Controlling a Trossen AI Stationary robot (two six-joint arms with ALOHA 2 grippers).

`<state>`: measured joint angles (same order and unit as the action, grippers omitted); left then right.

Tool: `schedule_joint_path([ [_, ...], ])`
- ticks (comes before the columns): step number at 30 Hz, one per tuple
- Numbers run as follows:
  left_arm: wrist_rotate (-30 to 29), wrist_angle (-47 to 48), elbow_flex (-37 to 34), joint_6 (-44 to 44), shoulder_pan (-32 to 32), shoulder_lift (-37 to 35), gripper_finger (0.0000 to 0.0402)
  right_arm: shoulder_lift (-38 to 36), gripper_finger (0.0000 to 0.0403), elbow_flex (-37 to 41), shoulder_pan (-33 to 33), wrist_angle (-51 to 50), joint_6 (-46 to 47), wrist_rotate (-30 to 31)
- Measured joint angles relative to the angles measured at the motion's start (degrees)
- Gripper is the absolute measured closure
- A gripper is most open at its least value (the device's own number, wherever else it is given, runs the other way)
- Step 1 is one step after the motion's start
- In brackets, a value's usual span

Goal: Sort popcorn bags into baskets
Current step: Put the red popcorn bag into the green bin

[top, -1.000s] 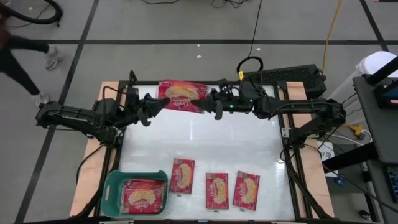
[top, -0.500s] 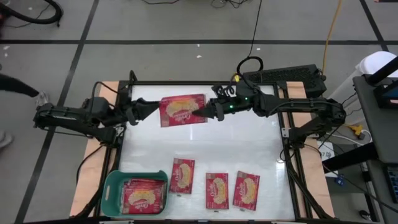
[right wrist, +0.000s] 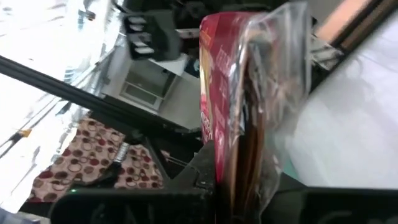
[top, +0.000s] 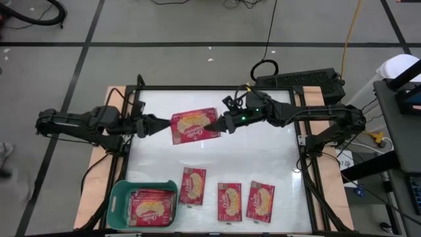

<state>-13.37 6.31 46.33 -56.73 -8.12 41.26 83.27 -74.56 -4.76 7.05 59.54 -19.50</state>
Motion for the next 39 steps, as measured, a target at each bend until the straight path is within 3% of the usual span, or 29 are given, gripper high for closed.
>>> schedule_joint_path([
  [9,2.89,-1.10,0.00,0.67,-0.02,4.43,0.0165,0.24,0.0389,0.00,1.58,-0.48,1.27,3.48],
  [17,3.14,-2.19,0.00,1.38,-0.07,5.31,0.0248,0.28,0.0389,0.00,3.74,-1.15,2.31,4.65],
  [26,8.47,-1.60,0.00,1.89,-1.21,5.30,0.0323,0.32,0.0387,0.00,4.59,-1.77,2.79,5.95],
  [31,8.39,-0.76,0.00,1.64,-3.57,5.20,0.0392,0.34,0.0370,0.00,5.45,-2.43,2.65,6.29],
  [39,6.05,5.56,0.00,-2.66,-13.61,4.75,0.0397,0.37,0.0307,0.00,7.79,-4.50,4.03,7.45],
])
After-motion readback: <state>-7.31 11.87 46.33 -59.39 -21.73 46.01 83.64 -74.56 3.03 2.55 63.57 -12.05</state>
